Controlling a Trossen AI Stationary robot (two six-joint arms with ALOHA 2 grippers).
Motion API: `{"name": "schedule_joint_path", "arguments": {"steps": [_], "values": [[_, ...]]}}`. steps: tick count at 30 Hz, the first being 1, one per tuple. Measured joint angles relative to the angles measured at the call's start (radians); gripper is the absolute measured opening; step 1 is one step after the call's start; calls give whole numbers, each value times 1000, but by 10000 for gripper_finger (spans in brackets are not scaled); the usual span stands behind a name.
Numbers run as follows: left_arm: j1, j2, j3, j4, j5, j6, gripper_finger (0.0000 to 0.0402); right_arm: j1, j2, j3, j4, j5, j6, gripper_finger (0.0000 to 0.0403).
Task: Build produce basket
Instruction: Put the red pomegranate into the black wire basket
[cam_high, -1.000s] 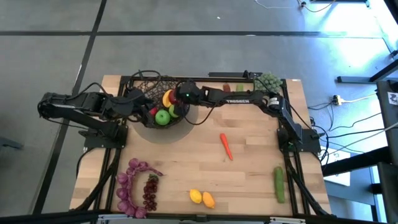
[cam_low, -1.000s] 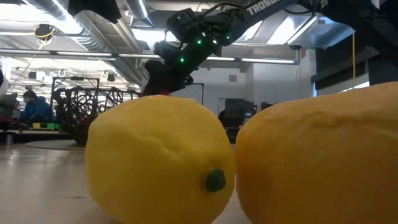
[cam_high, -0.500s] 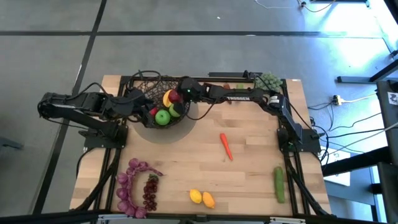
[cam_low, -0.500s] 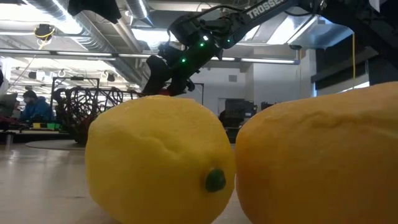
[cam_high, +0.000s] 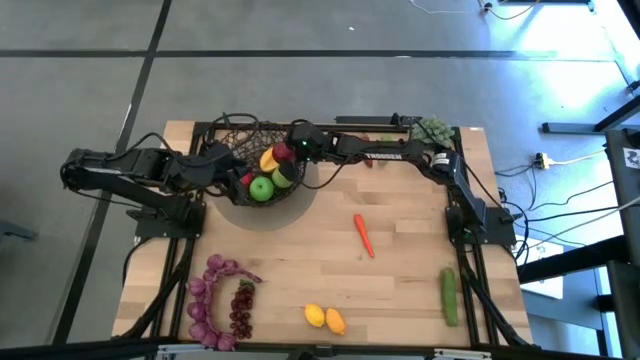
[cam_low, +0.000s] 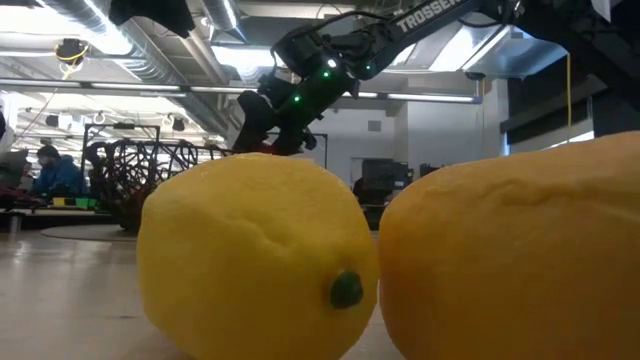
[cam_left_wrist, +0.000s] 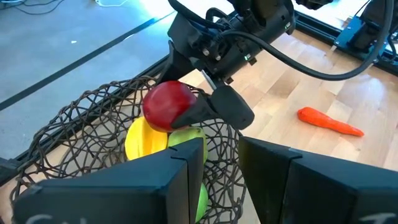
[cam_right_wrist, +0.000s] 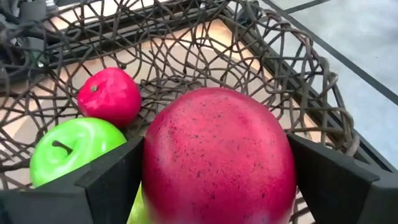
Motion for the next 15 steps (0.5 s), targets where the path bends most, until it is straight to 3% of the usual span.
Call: {"name": "schedule_joint_path", "arguments": {"steps": [8, 15], "values": [[0, 0, 0, -3, 0, 0, 92, -7, -1, 0, -98, 1, 1, 365], [2, 1, 0, -105, -1, -51, 92, -7, -1, 0, -86, 1, 1, 365]]}}
